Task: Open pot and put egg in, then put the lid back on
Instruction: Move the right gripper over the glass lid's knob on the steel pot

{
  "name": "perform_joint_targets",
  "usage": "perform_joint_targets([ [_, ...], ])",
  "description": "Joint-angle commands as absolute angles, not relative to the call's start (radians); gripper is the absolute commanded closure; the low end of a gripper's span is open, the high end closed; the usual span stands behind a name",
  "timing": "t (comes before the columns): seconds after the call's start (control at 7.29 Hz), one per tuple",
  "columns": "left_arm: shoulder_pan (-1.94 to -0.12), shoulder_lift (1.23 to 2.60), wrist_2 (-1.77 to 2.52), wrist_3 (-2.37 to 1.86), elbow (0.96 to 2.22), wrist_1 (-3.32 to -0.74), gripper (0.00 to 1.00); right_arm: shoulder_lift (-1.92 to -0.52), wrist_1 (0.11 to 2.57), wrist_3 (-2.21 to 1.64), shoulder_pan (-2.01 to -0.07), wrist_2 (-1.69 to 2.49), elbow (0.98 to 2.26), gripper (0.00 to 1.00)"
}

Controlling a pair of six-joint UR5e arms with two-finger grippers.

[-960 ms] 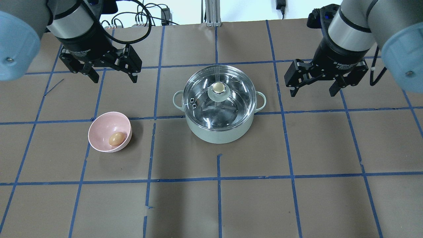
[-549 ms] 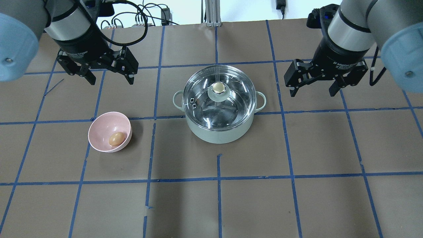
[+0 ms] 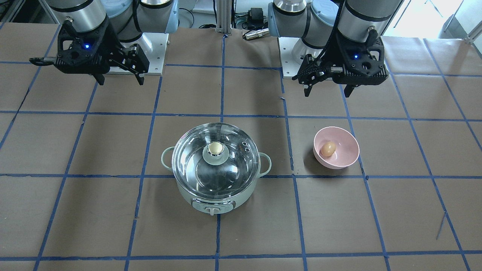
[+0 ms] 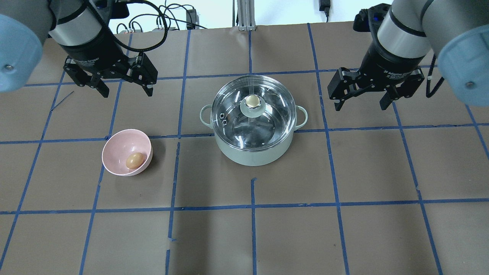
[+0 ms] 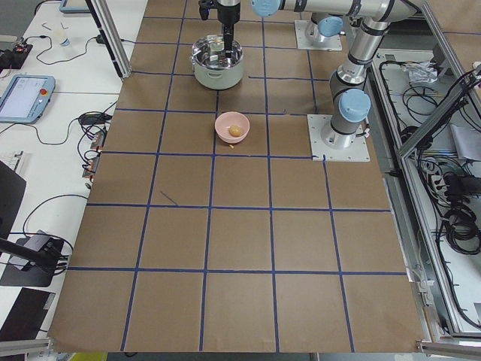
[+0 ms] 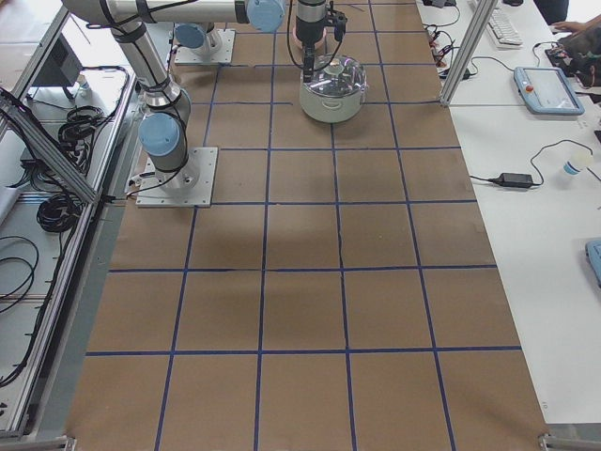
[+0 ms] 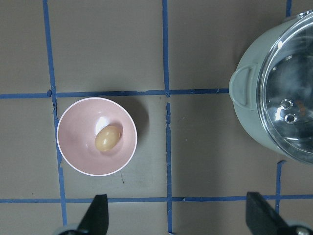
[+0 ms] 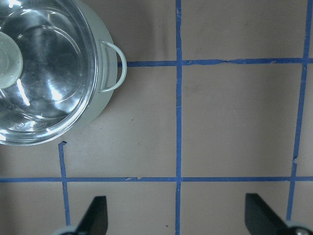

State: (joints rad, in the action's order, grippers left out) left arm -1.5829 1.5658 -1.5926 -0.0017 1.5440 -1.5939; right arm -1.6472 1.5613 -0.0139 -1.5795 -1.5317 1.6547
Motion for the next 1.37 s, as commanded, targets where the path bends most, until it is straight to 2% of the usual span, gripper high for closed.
perform_joint_targets([
  [0.0,-1.583,1.566,-1.595,-0.002,1.545,-1.594,0.01,-1.606,1.664,-0.034,-1.594,-1.523,1.644,0.00],
  [0.27,-1.582,1.566,-1.595,-0.002,1.543,-1.594,0.01,-1.501,1.748,-0.046,-1.664,-1.523,1.597,0.03],
  [0.55,-1.583,1.566,-1.597,-0.002,1.543,-1.594,0.01,-1.396,1.755,-0.136,-1.745,-1.525,1.481,0.01],
  [0.96,-1.571,1.566,-1.592,0.015,1.539,-1.594,0.01,-1.252,1.911,-0.308,-1.844,-1.523,1.459,0.01],
  [1.23,-1.565,1.565,-1.591,0.015,1.540,-1.595,0.01,-1.226,1.928,-0.379,-1.887,-1.529,1.462,0.01],
])
